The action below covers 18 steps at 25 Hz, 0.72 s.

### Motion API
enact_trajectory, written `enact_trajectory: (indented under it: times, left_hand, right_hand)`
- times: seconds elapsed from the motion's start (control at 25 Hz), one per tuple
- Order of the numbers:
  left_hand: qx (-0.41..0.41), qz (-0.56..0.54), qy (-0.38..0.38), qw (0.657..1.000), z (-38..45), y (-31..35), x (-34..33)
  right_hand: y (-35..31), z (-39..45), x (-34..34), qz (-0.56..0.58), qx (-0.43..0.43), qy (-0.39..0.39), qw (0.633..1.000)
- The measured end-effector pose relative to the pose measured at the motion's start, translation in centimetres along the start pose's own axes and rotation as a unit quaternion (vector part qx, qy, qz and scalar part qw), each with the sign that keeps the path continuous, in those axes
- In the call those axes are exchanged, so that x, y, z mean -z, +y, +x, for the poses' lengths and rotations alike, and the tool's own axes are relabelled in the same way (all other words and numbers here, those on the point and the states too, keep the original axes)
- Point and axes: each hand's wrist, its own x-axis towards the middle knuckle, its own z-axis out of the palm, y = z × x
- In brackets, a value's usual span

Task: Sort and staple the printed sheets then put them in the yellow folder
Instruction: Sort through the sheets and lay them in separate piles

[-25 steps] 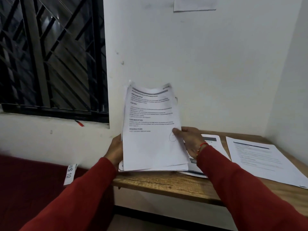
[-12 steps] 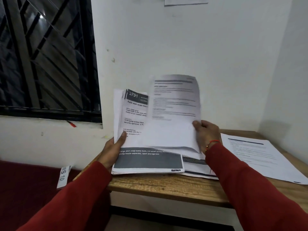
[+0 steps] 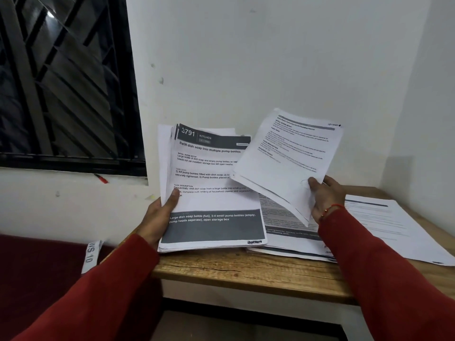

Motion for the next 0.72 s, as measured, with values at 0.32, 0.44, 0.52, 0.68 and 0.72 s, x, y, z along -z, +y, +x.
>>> enact_trajectory:
  times: [0.32, 0.44, 0.52, 0.68, 0.72]
  left_hand:
    - [-0.035, 0.045, 0.096, 0.994, 0.4, 4.1, 7.6]
    - [-0.038, 0.031, 0.11, 0.993, 0.6, 6.2, 9.5]
    - [-0.036, 0.039, 0.104, 0.993, 0.4, 6.8, 9.4]
    - [-0.034, 0.069, 0.078, 0.994, -0.8, 6.0, 7.9]
    - [-0.029, 0.073, 0.072, 0.994, -1.1, 5.6, 7.5]
  right_hand:
    - [0.2, -3.0, -2.9, -0.294, 0.068, -0.084, 0.95]
    - [1.0, -5.6, -6.8, -0.332, 0.066, -0.157, 0.928]
    - [2.0, -7.6, -9.1, -0.346, 0.042, -0.192, 0.918]
    - [4.9, -10.5, -11.0, -0.42, 0.037, -0.242, 0.874]
    - [5.3, -10.9, -11.2, -0.426, 0.04, -0.245, 0.87]
